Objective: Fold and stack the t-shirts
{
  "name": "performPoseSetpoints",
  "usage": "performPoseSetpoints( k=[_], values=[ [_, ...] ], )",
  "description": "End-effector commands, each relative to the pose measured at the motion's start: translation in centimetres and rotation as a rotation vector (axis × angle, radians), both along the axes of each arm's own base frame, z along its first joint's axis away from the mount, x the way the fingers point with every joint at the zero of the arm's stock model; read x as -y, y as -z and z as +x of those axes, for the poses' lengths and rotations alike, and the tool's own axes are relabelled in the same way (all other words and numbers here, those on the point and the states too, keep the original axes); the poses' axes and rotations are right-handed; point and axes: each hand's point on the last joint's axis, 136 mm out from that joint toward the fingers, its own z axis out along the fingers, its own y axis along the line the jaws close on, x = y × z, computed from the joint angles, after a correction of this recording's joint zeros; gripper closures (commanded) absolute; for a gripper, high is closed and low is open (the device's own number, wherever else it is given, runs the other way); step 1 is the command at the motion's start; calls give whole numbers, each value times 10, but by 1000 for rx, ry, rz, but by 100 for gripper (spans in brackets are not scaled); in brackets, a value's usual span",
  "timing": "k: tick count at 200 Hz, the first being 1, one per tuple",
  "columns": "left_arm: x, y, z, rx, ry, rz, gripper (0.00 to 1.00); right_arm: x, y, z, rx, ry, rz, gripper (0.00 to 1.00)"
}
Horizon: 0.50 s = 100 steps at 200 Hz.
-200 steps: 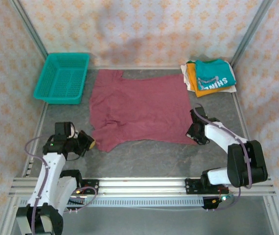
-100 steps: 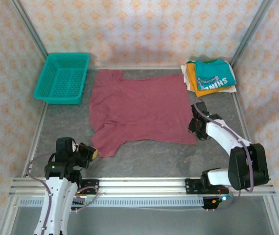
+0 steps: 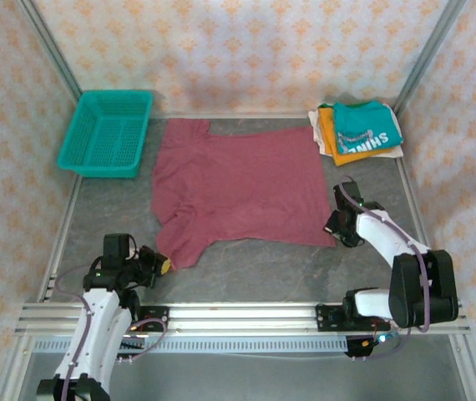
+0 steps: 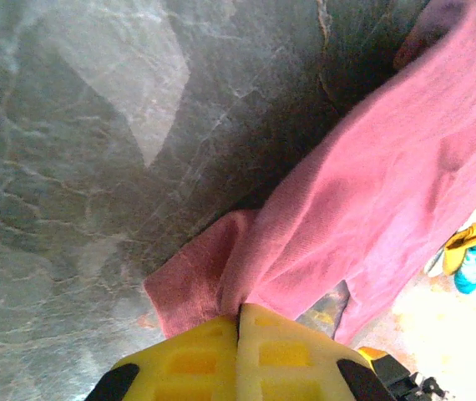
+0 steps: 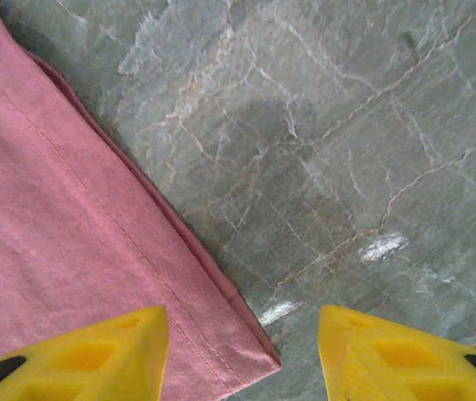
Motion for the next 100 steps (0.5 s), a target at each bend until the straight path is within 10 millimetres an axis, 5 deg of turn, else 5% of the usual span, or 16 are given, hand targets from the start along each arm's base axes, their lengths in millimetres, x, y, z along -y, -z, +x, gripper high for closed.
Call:
performPoseSetpoints(
  k=[1, 51, 100],
  values=[
    [3, -16, 17, 80, 51, 10, 100, -8, 16, -13, -69, -2, 64, 50],
    [-3, -34, 26, 101, 113, 85, 100, -15, 25, -25, -128, -13, 102, 54],
    [-3, -27, 24, 101, 100, 81, 100, -16, 26, -13, -72, -11, 109, 84]
  ],
)
